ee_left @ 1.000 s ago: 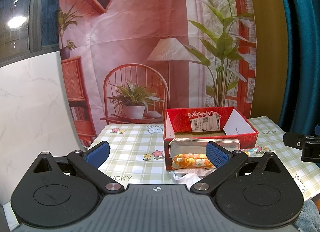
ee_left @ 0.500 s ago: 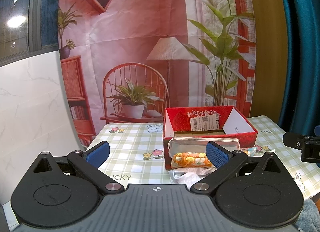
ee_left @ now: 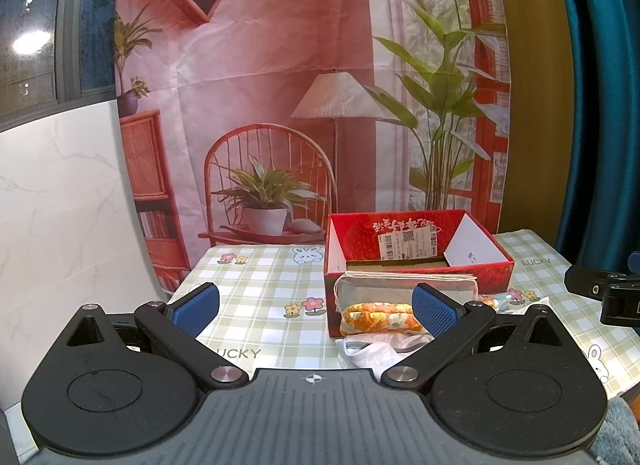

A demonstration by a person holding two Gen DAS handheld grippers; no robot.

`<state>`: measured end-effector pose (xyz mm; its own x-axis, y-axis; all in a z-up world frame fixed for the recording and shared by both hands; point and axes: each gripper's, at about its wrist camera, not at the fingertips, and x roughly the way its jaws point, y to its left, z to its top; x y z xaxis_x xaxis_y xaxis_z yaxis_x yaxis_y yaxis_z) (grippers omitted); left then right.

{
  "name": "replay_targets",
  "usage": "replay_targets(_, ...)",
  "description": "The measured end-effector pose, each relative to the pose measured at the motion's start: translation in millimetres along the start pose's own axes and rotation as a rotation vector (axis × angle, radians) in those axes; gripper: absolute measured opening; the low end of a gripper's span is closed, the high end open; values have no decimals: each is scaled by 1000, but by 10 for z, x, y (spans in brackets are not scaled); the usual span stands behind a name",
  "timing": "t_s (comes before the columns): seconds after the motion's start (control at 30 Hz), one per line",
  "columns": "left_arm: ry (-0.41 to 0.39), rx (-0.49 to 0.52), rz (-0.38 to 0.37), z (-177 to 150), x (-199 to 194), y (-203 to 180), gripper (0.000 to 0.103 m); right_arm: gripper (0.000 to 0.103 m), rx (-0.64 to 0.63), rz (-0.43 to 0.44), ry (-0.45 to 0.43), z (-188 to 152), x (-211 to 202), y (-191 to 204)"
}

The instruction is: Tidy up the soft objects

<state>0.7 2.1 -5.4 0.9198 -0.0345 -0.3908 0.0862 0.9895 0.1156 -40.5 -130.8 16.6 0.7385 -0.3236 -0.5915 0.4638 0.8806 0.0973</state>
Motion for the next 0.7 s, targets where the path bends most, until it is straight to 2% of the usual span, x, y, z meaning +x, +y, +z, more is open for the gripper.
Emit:
replay_targets(0.47,3,4,-10,-12,0,-8,103,103,8,-3,-2,-37,13,-45)
replay_targets(0.7,44,-38,-41,-37,96,66,103,103,19,9,-34,-61,-10,-85)
